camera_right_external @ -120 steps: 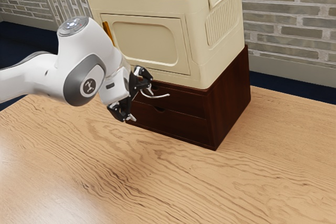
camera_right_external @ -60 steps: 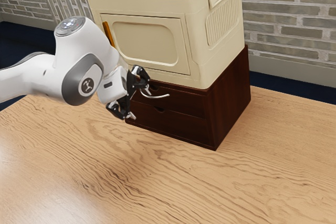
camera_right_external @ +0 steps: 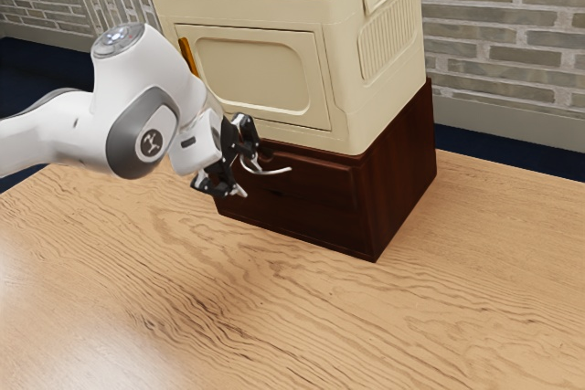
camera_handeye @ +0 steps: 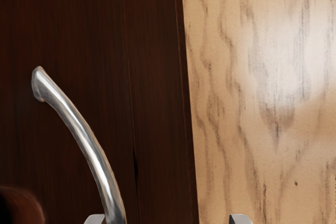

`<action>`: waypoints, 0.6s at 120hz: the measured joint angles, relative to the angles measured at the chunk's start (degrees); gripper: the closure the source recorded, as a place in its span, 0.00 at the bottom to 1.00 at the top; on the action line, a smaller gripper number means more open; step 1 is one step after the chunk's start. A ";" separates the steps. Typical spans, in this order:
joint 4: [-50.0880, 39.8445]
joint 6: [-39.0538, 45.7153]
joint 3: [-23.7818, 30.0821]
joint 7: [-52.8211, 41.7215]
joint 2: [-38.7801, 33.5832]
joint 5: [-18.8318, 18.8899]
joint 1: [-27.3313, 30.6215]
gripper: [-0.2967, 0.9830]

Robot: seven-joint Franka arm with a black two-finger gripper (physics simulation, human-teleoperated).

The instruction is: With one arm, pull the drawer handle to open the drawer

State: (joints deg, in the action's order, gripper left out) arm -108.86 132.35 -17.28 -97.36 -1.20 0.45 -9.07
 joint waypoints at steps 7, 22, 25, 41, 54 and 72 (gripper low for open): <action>0.02 -0.15 -0.34 0.01 0.00 -0.46 -0.29 0.59; 0.20 -0.56 -0.79 0.05 0.00 -1.44 -0.62 0.64; 0.24 -0.66 -0.85 0.06 0.00 -1.60 -0.66 0.65; 0.29 -1.02 -0.91 0.07 0.00 -2.04 -0.67 0.70; 0.30 -1.19 -0.93 0.07 -0.01 -2.19 -0.68 0.73; 0.30 -1.43 -0.94 0.07 -0.08 -2.37 -0.68 0.77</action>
State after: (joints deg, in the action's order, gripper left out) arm -108.57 130.92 -18.22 -97.29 -1.29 -1.93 -9.76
